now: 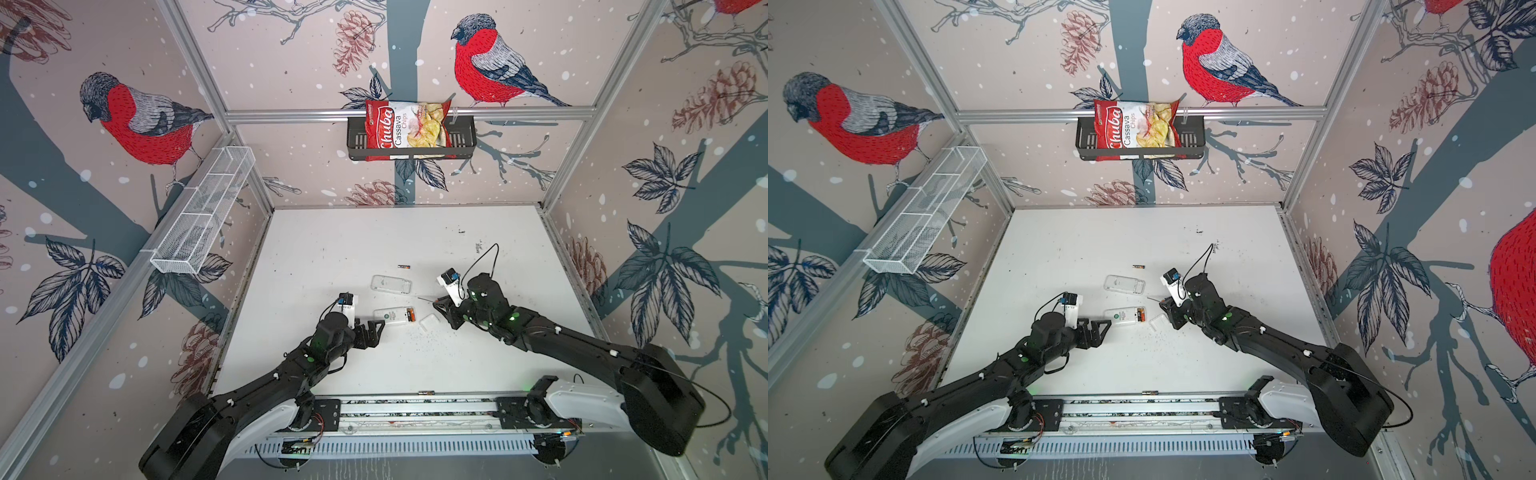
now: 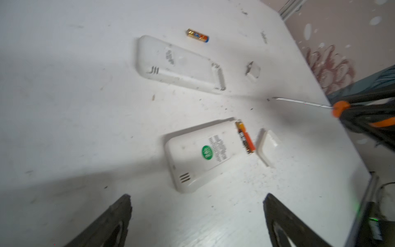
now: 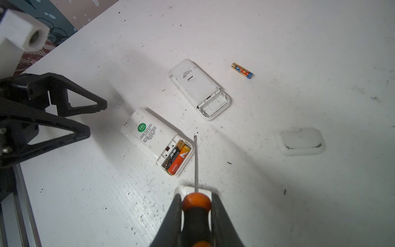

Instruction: Unload the batteries from the remote control

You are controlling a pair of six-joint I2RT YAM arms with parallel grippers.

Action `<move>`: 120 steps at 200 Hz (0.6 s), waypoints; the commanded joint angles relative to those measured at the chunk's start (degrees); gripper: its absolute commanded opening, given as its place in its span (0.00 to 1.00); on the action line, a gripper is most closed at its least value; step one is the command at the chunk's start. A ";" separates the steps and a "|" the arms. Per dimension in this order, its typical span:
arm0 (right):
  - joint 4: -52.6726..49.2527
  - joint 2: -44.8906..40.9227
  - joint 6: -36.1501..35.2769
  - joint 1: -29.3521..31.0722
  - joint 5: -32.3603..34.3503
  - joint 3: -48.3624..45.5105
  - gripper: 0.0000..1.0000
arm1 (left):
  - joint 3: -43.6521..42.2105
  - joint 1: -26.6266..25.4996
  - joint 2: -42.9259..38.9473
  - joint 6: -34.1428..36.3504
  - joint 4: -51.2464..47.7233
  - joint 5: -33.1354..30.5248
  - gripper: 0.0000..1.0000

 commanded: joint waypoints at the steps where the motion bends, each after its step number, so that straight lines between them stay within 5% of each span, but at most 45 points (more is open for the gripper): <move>1: 0.49 0.16 0.73 0.08 -1.72 0.42 0.00 | -0.45 -1.49 0.90 -1.21 -0.37 -3.89 0.95; 120: 4.11 -2.90 4.27 -0.46 -3.66 -4.58 0.00 | 3.47 -8.31 12.89 -2.43 -0.40 -12.64 0.95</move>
